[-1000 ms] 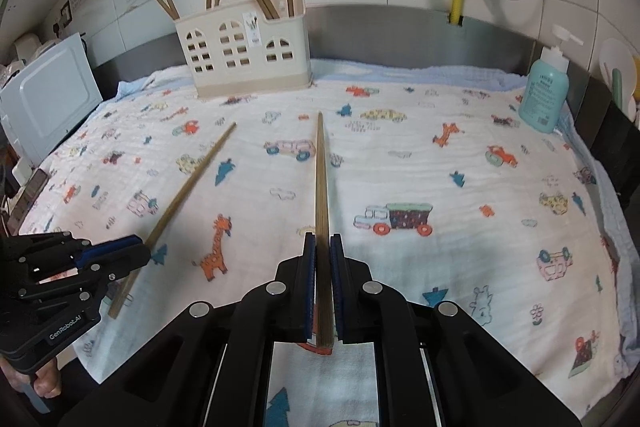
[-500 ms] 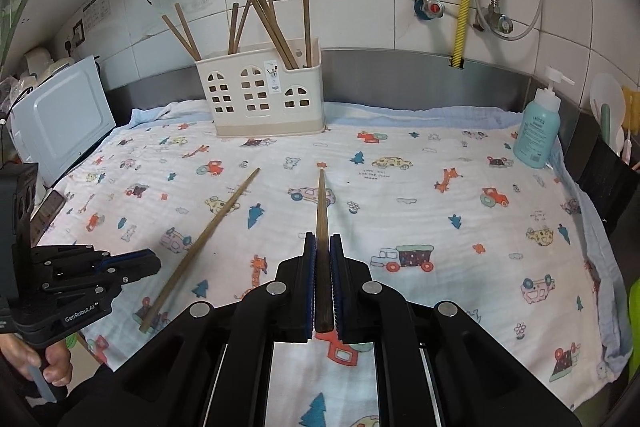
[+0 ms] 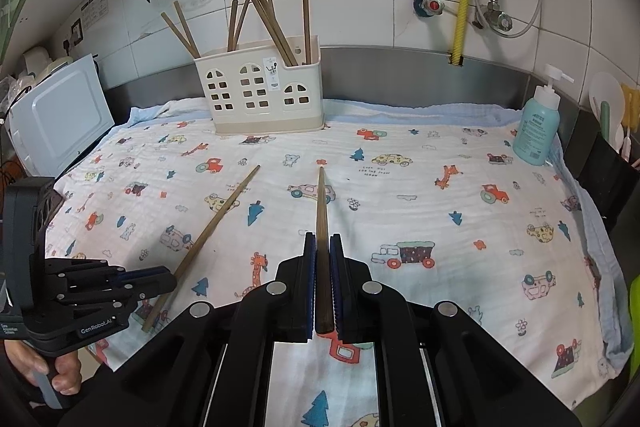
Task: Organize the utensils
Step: 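Lift the right tool's chopstick upright while the left tool lifts its own, then carry both chopsticks over the cream holder and lower them inside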
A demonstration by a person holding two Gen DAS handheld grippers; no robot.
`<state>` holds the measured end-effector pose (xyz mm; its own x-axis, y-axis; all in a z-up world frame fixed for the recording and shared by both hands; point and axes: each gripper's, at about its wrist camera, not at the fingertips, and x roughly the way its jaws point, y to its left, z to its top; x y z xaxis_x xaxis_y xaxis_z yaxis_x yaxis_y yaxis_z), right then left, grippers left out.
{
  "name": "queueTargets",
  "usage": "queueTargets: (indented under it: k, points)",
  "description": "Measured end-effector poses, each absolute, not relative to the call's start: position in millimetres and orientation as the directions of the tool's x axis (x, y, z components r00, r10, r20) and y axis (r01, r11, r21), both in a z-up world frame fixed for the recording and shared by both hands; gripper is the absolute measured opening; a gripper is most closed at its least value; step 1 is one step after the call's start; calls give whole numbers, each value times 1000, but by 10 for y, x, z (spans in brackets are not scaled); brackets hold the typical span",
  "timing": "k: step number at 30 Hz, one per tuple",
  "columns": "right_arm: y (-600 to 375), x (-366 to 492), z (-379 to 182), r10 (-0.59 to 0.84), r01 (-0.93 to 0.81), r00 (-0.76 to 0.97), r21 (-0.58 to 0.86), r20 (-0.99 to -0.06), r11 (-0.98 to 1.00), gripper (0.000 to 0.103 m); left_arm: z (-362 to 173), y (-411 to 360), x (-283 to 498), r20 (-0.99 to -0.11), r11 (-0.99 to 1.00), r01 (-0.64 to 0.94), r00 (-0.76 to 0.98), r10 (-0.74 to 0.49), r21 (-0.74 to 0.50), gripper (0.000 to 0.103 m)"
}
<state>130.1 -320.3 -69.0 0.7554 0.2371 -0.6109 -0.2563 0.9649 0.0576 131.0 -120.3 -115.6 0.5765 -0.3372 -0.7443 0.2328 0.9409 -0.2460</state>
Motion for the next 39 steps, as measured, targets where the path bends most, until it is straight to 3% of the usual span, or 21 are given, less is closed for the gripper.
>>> queueTargets:
  k: [19,26,39]
  points:
    - [-3187,1269,-717,244,-263,755,60,-608,963,7,-1192,-1275,1346,-770,956,187,566,-294,-228,12]
    - [-3158,1226,-646,245,-264,763,58,-598,963,7,-1168,-1263,1320,-766,957,204,574,-289,-208,7]
    - [-3113,1202,-418,257,-268,796,62,-548,962,7,-629,-1068,1212,-625,954,250,722,-298,-166,6]
